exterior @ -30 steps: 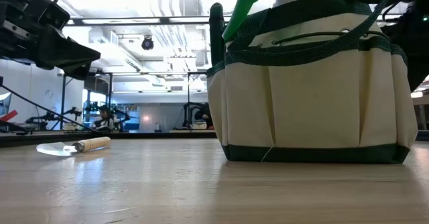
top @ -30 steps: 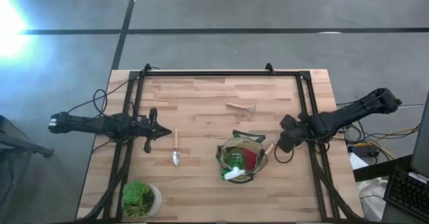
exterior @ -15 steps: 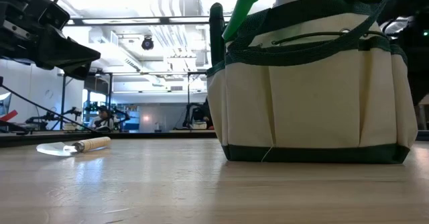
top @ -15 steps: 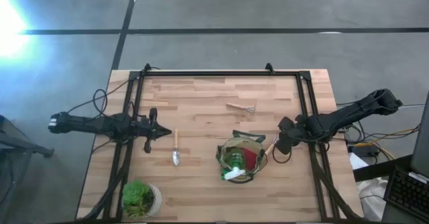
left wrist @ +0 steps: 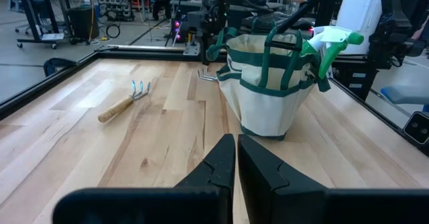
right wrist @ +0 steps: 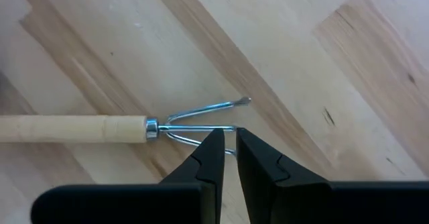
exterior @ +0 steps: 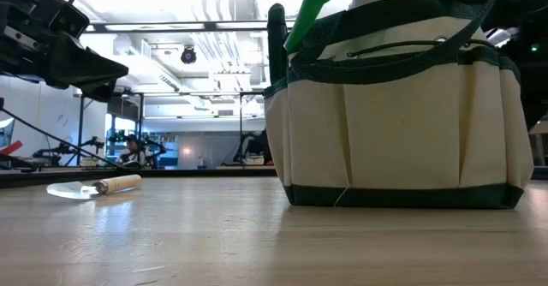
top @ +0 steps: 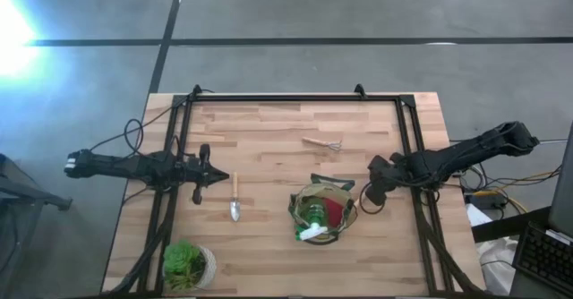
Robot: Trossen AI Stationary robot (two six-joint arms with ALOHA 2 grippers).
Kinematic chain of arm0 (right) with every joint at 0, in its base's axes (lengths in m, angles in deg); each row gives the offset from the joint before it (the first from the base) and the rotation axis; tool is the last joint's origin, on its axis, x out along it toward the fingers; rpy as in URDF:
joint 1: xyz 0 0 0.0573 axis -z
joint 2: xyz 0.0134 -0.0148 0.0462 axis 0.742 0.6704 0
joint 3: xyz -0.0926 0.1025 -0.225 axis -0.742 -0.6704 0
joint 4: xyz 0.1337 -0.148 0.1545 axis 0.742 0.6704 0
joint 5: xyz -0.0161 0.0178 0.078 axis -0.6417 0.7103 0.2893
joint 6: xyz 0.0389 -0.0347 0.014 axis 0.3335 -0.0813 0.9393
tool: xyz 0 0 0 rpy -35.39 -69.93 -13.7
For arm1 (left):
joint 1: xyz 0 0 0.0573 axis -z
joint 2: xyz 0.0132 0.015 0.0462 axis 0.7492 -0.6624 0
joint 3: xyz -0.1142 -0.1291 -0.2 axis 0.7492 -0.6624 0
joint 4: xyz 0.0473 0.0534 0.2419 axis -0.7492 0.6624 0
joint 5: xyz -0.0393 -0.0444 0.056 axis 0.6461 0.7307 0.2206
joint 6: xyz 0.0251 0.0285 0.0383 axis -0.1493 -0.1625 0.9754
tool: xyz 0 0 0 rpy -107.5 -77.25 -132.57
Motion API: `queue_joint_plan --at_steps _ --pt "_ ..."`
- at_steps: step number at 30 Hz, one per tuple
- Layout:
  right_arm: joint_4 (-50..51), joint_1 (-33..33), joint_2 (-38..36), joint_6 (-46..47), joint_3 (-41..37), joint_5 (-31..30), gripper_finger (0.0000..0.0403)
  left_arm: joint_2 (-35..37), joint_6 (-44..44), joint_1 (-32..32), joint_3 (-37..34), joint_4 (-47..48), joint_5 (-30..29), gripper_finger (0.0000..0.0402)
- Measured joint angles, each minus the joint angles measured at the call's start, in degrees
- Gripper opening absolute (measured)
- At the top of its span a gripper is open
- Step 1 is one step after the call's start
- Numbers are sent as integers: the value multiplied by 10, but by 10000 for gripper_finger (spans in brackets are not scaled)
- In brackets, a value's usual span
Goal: Pick & Place Garden tools in Gardening bag
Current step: Put the bottom hand rake into the side pocket of the gardening bag
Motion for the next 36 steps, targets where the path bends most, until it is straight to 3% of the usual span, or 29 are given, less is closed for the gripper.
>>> queue_joint_plan --at_steps 20,36 --pt "-1 1 15 10 -6 -22 36 0 0 0 0 0 0 23" --pt "-3 22 123 -4 19 -2 138 0 0 0 0 0 0 23"
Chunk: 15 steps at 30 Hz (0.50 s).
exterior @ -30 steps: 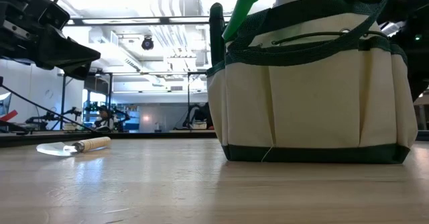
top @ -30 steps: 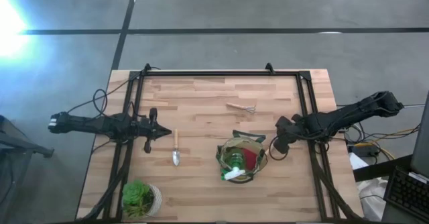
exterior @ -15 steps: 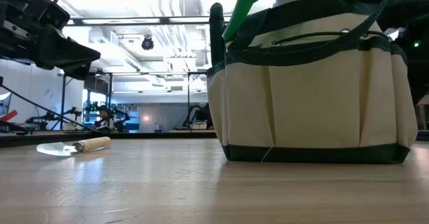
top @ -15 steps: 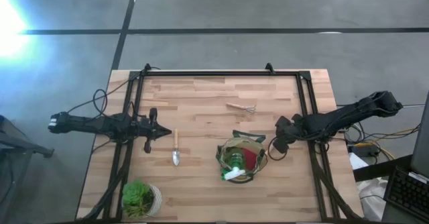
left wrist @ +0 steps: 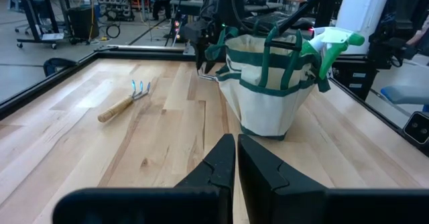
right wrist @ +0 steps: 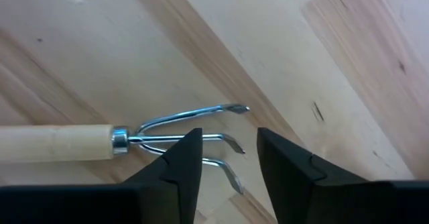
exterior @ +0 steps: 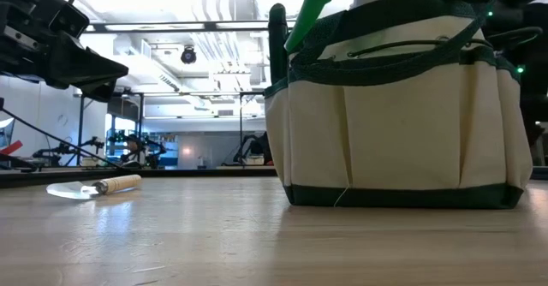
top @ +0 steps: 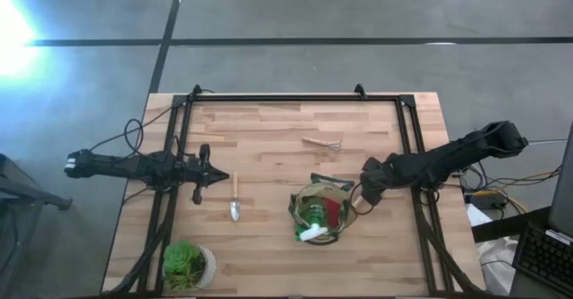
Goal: Pick & Place Garden tools in Gardening bag
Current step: Put the bottom hand rake into the side pocket of the gardening bag
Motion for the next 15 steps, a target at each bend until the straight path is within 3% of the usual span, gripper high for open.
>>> queue_joint_plan --at_steps 15 --pt "1 0 0 -7 4 2 110 0 0 0 0 0 0 23"
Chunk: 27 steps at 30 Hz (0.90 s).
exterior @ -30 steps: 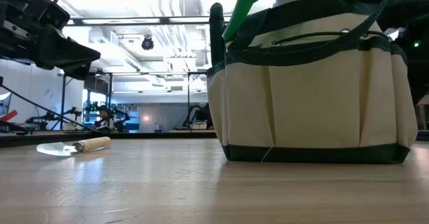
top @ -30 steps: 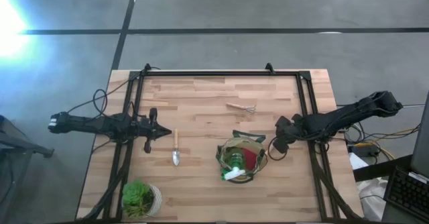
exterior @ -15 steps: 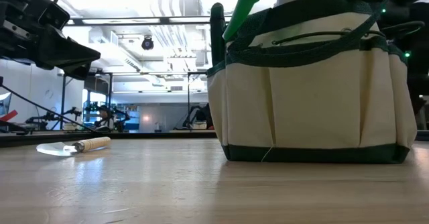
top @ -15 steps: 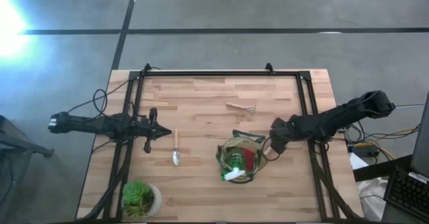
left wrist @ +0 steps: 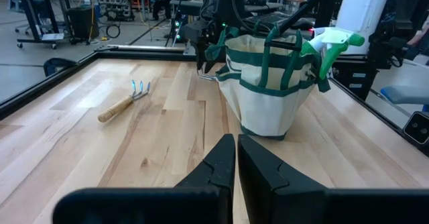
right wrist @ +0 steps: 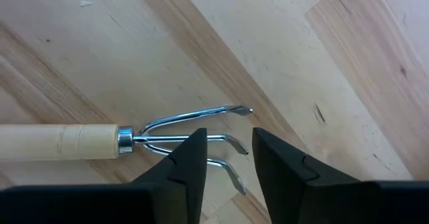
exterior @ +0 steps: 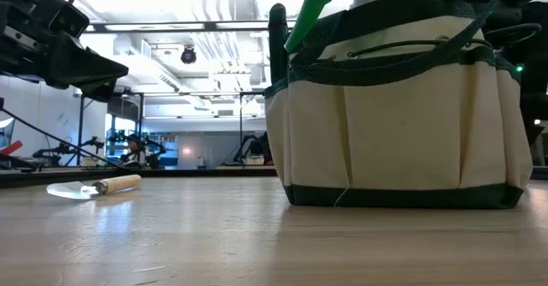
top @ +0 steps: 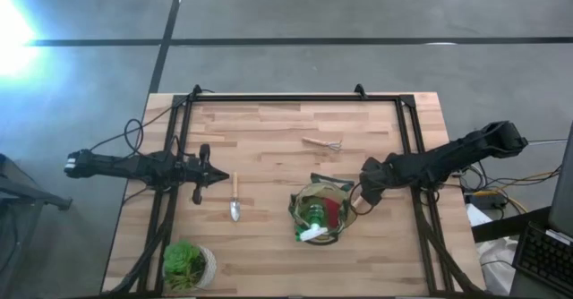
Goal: Pick & Place Garden tools in Gardening bag
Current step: Put the bottom hand rake into the side pocket of the gardening bag
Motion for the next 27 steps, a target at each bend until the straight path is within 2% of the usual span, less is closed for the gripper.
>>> queue_joint_plan --at_steps 20,27 --pt "-21 1 0 0 -21 0 65 0 0 0 0 0 0 23" --pt "-23 1 0 -4 -23 -9 39 0 0 0 0 0 0 23"
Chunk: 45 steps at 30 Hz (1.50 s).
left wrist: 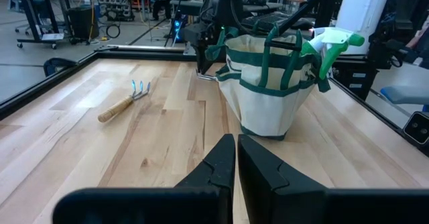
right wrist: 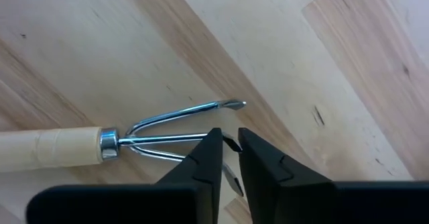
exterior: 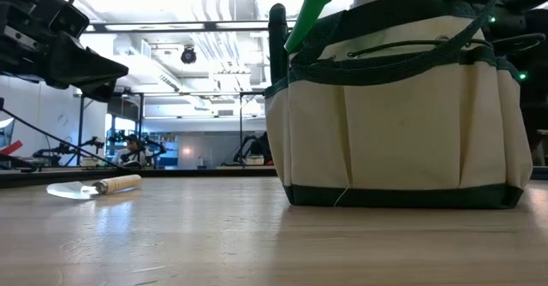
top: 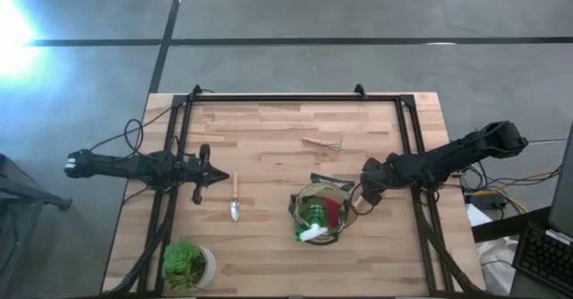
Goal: Pick & Place Garden tools in Gardening bag
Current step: Put the bottom hand rake into the side pocket of the gardening bag
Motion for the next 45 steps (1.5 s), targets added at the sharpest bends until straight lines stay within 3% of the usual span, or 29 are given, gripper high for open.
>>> queue_joint_plan --at_steps 7,19,45 --pt "-11 0 -1 -9 1 -10 13 0 0 0 0 0 0 23" --pt "-8 0 -1 -15 1 -9 10 0 0 0 0 0 0 23" --pt "155 -1 0 -76 87 -34 8 0 0 0 0 0 0 23"
